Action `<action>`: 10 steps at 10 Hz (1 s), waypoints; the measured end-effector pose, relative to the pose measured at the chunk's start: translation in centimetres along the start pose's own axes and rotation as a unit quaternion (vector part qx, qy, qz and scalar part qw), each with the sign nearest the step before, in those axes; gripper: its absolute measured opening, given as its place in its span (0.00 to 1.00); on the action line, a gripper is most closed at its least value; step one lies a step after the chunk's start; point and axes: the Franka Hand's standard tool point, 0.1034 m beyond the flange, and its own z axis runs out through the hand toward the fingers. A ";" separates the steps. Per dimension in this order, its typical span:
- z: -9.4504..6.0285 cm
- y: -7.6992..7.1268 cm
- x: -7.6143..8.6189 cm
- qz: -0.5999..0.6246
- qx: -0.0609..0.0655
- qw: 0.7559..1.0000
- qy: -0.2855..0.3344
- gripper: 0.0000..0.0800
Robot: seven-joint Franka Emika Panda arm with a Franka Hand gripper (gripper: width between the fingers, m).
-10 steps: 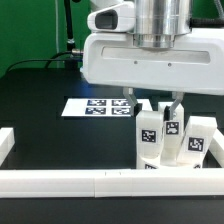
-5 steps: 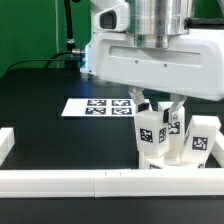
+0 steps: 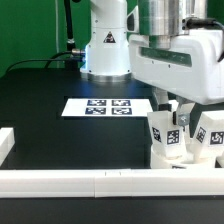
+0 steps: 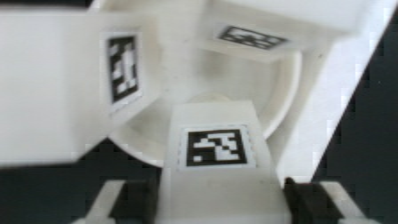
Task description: Assemble stool
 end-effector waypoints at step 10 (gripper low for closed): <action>-4.2 -2.2 -1.9 0.050 0.040 0.998 -0.028 0.81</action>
Offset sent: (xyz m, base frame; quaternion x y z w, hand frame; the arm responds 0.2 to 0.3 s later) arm 0.0000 0.0000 0.0000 0.0000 0.0000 0.1938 0.9810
